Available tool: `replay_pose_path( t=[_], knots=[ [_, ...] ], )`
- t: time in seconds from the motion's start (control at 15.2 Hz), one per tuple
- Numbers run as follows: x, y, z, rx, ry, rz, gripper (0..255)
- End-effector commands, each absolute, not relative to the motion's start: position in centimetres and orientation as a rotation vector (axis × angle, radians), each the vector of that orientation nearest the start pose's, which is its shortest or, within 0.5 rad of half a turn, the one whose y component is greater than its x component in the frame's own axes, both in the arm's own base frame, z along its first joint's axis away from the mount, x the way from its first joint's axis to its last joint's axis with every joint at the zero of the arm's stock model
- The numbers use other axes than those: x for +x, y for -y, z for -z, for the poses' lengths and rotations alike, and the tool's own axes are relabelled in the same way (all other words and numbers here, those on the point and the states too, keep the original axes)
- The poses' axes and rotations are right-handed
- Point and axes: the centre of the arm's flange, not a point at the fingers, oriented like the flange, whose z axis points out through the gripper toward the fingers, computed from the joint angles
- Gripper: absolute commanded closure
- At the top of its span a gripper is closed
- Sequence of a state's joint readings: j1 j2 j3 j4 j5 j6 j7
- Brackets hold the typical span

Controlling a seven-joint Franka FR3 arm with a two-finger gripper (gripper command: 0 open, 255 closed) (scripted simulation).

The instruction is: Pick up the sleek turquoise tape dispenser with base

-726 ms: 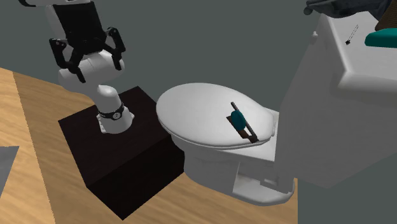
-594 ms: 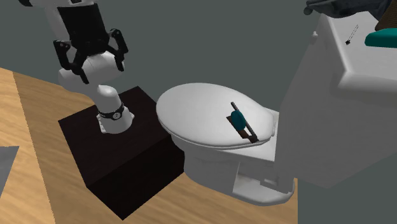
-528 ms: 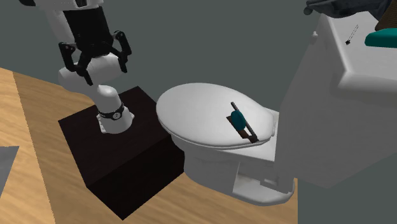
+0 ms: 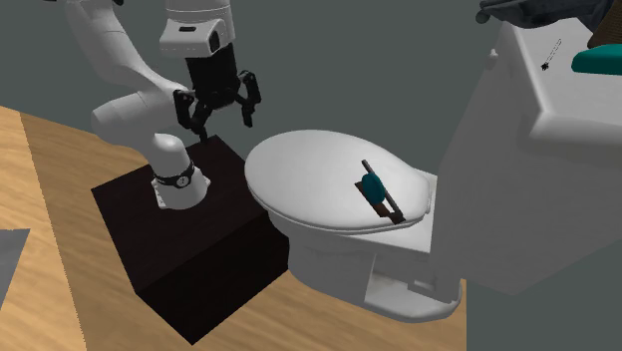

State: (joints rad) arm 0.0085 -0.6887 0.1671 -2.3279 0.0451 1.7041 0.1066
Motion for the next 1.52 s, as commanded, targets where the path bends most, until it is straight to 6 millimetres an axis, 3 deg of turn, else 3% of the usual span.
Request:
replay_pose_path(
  t=[0.0,1.45],
  knots=[
    [34.9,-9.6,-56.4,-3.188,0.015,0.083,0],
    [46.4,-31.2,-40.5,-3.12,-0.297,-0.148,0]
  ],
)
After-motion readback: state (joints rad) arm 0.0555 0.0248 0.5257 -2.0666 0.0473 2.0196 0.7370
